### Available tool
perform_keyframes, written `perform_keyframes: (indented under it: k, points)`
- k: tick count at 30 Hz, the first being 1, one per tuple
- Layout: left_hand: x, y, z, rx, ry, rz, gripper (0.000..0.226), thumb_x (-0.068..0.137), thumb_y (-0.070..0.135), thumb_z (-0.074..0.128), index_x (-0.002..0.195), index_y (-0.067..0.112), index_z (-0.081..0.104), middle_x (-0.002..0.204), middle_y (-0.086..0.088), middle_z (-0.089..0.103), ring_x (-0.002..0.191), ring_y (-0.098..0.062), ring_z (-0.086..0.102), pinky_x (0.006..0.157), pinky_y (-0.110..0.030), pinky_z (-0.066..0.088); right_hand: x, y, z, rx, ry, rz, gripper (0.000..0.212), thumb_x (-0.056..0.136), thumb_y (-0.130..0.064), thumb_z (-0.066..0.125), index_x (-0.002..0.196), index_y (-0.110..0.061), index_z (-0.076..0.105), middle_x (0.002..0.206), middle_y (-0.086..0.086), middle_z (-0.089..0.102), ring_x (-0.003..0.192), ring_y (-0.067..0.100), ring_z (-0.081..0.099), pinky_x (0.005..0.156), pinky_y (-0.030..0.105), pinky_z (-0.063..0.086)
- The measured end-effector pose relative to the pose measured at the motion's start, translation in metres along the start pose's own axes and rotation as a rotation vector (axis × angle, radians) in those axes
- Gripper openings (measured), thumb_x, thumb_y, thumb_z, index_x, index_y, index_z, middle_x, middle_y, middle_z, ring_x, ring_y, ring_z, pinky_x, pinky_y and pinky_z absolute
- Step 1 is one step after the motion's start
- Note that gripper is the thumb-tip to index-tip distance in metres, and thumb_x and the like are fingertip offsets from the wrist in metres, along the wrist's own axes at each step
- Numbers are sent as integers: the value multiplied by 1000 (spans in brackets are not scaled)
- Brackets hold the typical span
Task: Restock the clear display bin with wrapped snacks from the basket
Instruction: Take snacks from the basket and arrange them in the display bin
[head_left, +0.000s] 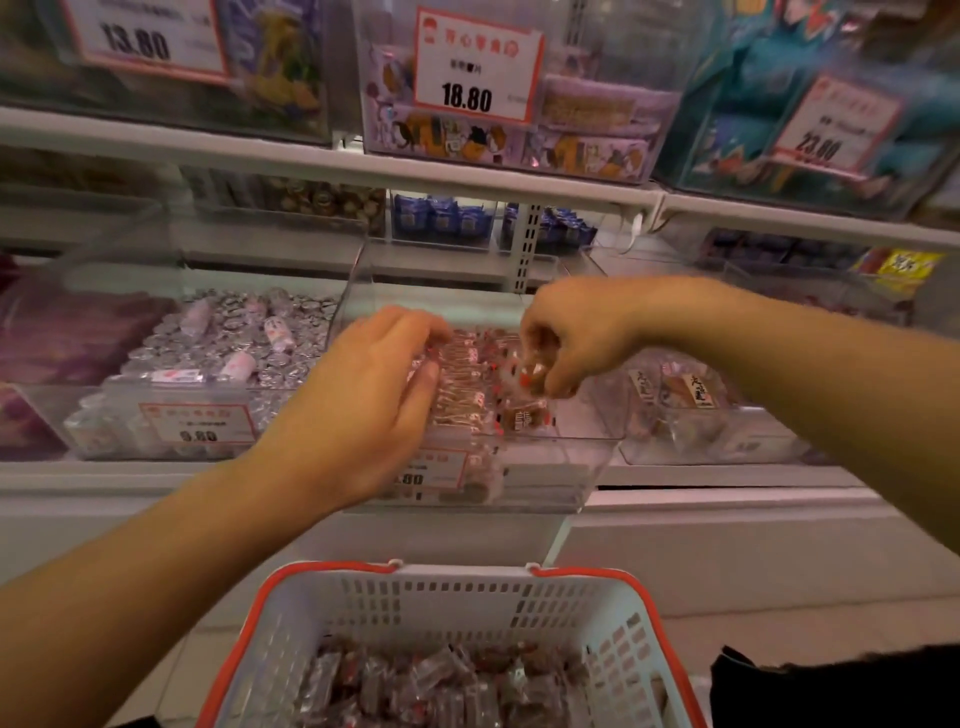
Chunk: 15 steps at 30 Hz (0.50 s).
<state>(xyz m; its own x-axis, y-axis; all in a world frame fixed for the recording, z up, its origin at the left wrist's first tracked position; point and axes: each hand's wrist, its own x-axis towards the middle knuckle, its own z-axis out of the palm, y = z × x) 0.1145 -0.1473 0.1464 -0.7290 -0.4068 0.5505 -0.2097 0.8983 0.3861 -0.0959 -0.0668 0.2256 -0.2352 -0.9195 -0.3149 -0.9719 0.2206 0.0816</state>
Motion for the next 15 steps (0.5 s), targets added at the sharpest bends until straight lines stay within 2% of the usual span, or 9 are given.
perform_keyframes:
  k: [3, 6, 8, 12, 15]
  points:
    - [-2, -8, 5, 154, -171, 43, 21, 97, 22, 46, 114, 18, 60, 110, -1, 59, 102, -21, 54, 89, -39, 46, 27, -6, 24, -141, -198, 13, 20, 78, -33, 78, 76, -21, 62, 74, -6, 62, 67, 11, 59, 52, 23, 41]
    - [-3, -8, 11, 160, -248, 36, 20, 97, 21, 44, 110, 19, 59, 107, 0, 59, 100, -22, 55, 87, -40, 46, 43, -10, 44, -177, -252, -4, 15, 82, -29, 75, 83, -18, 65, 78, -3, 60, 73, 17, 59, 58, 28, 47]
    - [-2, -9, 14, 123, -264, -8, 20, 97, 20, 42, 107, 21, 59, 105, 0, 61, 98, -23, 56, 85, -39, 47, 47, -10, 52, -178, -214, -3, 15, 81, -23, 74, 78, -18, 61, 77, -3, 57, 75, 20, 57, 61, 30, 47]
    - [-2, -12, 19, 72, -279, -72, 23, 96, 20, 40, 106, 23, 60, 105, -1, 64, 97, -23, 58, 85, -42, 48, 47, -7, 56, -129, -113, 59, 22, 76, -23, 78, 78, -13, 59, 77, 0, 57, 68, 19, 53, 54, 28, 43]
    - [-4, -13, 20, 54, -266, -77, 21, 96, 20, 41, 104, 24, 60, 103, 1, 64, 95, -21, 58, 84, -42, 49, 47, -3, 58, -78, -39, 98, 32, 71, -18, 84, 70, -17, 52, 74, -1, 57, 65, 15, 56, 50, 26, 42]
